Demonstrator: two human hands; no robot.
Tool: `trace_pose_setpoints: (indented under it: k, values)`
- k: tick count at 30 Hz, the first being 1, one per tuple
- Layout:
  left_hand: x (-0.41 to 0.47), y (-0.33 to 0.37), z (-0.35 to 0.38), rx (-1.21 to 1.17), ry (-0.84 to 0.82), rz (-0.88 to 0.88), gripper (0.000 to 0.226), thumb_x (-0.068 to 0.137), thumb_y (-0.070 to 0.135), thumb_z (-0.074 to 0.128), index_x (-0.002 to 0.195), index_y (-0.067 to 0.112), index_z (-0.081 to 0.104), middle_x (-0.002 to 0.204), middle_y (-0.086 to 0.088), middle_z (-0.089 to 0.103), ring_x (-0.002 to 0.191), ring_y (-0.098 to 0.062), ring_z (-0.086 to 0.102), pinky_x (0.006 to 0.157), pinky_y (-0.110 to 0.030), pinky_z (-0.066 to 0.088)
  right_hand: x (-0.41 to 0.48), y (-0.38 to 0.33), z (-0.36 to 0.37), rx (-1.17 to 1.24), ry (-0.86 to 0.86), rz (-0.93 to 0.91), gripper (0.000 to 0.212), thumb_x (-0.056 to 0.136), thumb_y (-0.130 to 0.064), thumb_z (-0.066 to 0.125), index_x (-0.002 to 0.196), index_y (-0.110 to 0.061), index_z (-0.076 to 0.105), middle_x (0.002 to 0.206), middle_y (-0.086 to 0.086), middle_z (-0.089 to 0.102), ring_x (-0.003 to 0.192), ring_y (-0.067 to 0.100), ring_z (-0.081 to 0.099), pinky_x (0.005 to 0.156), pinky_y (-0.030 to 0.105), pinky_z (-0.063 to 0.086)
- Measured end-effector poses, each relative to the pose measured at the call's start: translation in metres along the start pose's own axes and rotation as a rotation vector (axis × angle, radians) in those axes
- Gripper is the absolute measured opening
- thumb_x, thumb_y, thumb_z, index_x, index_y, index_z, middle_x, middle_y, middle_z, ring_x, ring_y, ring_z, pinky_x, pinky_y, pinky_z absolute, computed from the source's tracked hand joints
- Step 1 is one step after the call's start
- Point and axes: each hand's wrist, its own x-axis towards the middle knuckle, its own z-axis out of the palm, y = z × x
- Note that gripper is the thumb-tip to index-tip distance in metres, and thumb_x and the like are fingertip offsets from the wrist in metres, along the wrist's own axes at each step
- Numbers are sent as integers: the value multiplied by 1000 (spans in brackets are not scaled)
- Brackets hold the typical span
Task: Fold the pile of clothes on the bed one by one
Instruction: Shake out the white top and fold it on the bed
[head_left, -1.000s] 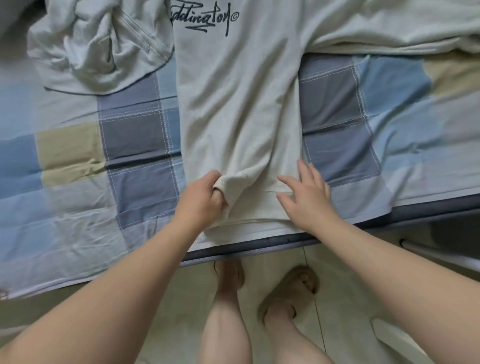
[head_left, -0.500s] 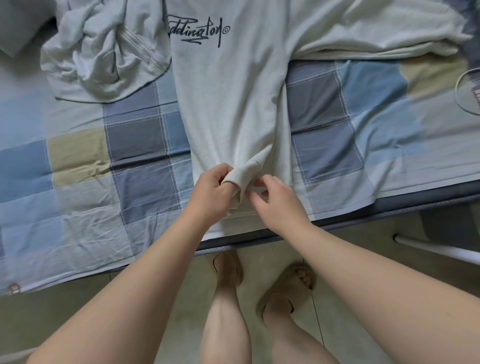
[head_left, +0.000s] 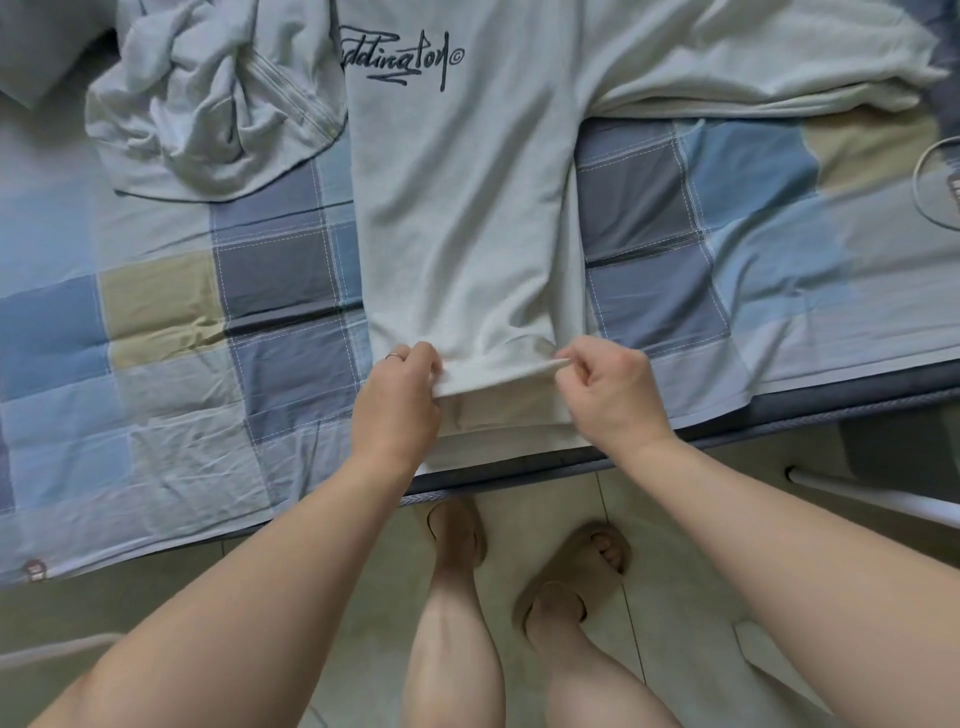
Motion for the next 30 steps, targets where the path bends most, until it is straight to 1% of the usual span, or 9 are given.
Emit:
trace_pose_setpoints:
  k: [3, 5, 7, 10, 14, 18, 22, 26, 30]
  values:
    - [6, -17, 8, 49, 7, -21, 36, 77, -11, 51, 105, 9, 57, 101, -9, 52, 85, -35, 52, 62, -41, 44, 5, 9, -19, 89, 15, 95, 24, 85, -4, 50, 70, -21, 43, 66, 7, 60, 68, 32, 61, 64, 43, 49]
    - [10, -19, 9, 34, -4, -40, 32, 77, -8, 52, 103, 11, 55, 99, -6, 49, 83, -33, 51, 62, -41, 45, 7, 15, -22, 102, -90, 121, 19, 89, -1, 51, 93, -20, 47, 76, 1, 61, 77, 28, 63, 72, 42, 49]
    - [11, -15, 8, 21, -38, -4, 33, 78, -5, 54, 105, 12, 56, 98, -3, 50, 83, -31, 51, 65, -42, 47, 8, 15, -15, 32, -289, 100, 38, 88, -12, 62, 120, -23, 45, 97, -4, 62, 92, 21, 62, 83, 42, 51]
    - [8, -13, 11, 20, -83, 32, 33, 80, 0, 57, 109, 15, 57, 97, 1, 50, 88, -28, 52, 67, -40, 46, 2, 12, 10, -252, -549, 72, 77, 85, -36, 72, 148, -30, 28, 144, -5, 39, 134, 20, 39, 107, 44, 42]
    - [4, -29, 21, 75, -64, 67, 35, 77, 3, 62, 110, 13, 60, 103, -4, 53, 94, -31, 52, 71, -39, 44, 3, 18, 37, -608, -561, 35, 82, 86, -39, 70, 152, -30, 22, 163, 0, 7, 149, 27, 9, 115, 49, 30]
    - [4, -45, 37, 281, 1, 142, 46, 66, 1, 68, 110, 15, 61, 113, -9, 54, 98, -36, 48, 78, -41, 37, 9, 37, 45, -680, -465, -13, 49, 88, -27, 65, 134, -24, 47, 155, 4, 27, 140, 28, 27, 103, 45, 38]
    - [4, -49, 44, 315, 37, 118, 63, 61, -4, 72, 116, 23, 60, 133, -6, 49, 123, -36, 40, 98, -49, 35, 12, 46, 44, -605, -302, -119, 13, 87, -18, 63, 98, -12, 61, 110, 7, 53, 99, 31, 49, 76, 38, 35]
    - [5, -46, 44, 235, -45, 114, 63, 70, -15, 55, 124, 16, 55, 131, -13, 44, 95, -39, 51, 74, -44, 44, 12, 47, 19, -287, -294, -21, 16, 82, 0, 56, 92, -11, 51, 91, -3, 43, 77, 27, 45, 65, 39, 39]
    - [4, -45, 46, 290, -117, 240, 51, 67, -19, 49, 110, 8, 54, 114, -14, 47, 77, -33, 46, 62, -43, 41, 5, 65, -17, -335, -231, -59, 27, 76, 8, 55, 97, -9, 53, 92, 0, 47, 76, 28, 48, 62, 39, 38]
